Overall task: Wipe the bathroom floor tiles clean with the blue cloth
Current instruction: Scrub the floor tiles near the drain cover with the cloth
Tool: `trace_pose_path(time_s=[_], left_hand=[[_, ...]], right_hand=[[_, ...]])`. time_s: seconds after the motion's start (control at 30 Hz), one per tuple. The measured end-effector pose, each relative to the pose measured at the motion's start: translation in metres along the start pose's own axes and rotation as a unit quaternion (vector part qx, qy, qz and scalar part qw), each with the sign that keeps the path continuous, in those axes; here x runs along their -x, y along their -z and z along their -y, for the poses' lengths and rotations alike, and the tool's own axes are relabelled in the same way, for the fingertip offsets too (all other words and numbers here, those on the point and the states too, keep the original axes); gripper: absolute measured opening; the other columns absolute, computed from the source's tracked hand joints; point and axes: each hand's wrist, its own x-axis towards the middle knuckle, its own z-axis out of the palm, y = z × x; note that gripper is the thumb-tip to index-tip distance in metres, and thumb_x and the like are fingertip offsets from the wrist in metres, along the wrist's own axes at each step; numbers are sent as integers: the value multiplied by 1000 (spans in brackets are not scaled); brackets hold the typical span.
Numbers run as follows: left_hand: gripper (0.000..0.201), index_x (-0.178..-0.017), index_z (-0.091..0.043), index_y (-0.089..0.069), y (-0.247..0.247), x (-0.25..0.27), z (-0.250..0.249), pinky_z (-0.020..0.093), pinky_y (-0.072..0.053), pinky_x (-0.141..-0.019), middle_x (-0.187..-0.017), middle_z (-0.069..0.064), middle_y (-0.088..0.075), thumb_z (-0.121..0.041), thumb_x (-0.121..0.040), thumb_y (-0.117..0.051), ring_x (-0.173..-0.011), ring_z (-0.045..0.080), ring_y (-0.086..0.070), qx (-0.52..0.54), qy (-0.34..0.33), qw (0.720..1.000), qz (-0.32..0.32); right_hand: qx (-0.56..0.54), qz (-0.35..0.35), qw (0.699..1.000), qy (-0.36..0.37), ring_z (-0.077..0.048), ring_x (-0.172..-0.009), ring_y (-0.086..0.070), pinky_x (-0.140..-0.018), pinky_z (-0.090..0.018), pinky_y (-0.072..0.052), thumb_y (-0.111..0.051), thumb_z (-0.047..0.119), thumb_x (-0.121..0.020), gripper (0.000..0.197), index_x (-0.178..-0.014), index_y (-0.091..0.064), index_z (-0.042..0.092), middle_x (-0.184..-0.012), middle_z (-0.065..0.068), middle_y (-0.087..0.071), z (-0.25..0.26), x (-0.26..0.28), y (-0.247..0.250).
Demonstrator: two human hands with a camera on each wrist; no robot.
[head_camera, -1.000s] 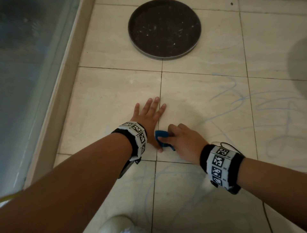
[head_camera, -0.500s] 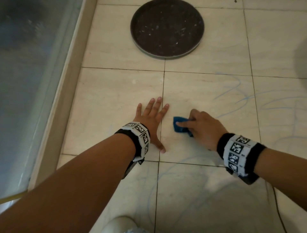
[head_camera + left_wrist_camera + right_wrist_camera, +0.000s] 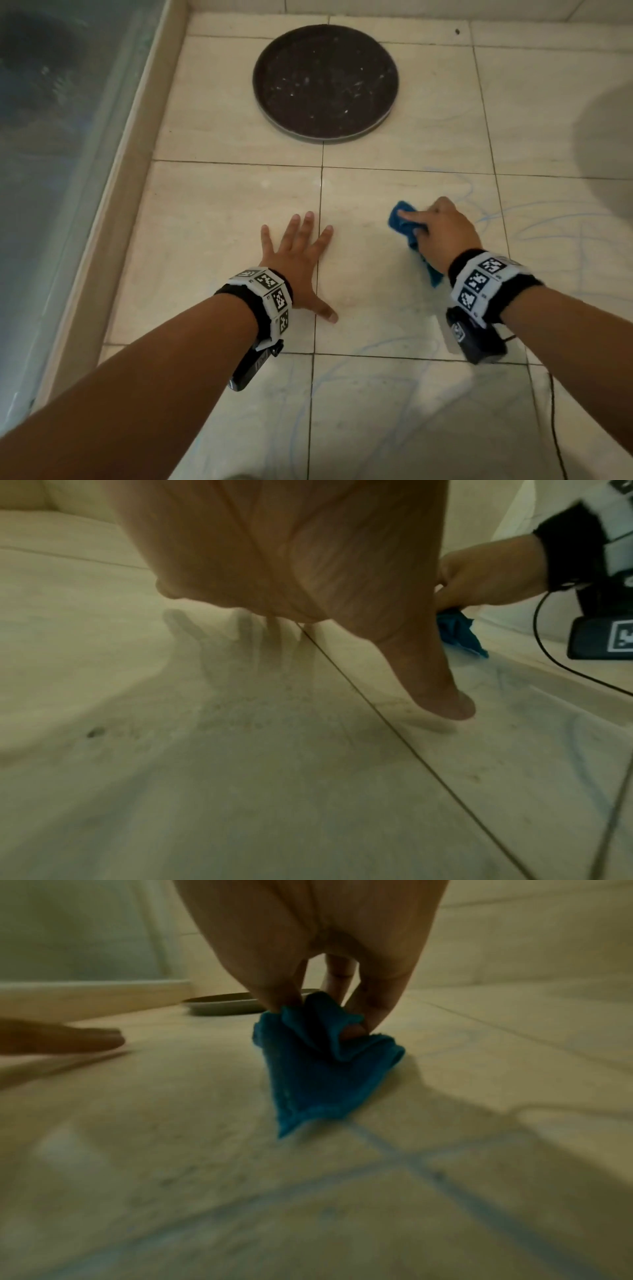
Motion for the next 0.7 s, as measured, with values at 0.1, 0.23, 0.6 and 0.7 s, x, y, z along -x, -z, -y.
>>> trace_pose_path(time_s=[0.1,0.23,0.6,0.7], left_hand=[[144,-142,-28,36,13,-10,-4,65,10,-111,-148,3,44,-85,-54,-63,-139,25,36,7,-2,1000,-21],[144,-145,-23,32,33,-30,-16,62,12,-113,-151,5,41,-84,-56,-63,-141,25,33,3,-6,999,-41],[151,-143,-19,35,41,-63,-32,53,17,-112,-149,4,43,-84,-52,-67,-140,23,35,23,12,999,-42],[153,-143,-21,35,43,-64,-34,52,18,-111,-149,3,43,-82,-50,-69,-140,22,35,27,17,999,-37]], right_hand=[[-41,9,997,-58,-22,-74,-46,-63,-21,-31,-51,25,-94,23,-113,-58,15,-88,-1,-40,13,19,-7],[-17,122,985,123,-22,-90,-42,-73,-27,-37,-47,22,-95,37,-130,-53,32,-100,0,-38,33,40,-14],[29,119,974,191,-29,-77,-53,-62,-31,-46,-61,34,-76,46,-119,-61,17,-96,-11,-52,22,28,-8],[26,27,991,128,-26,-91,-52,-73,-28,-39,-48,35,-90,33,-117,-60,21,-104,-9,-48,-5,-15,-3]])
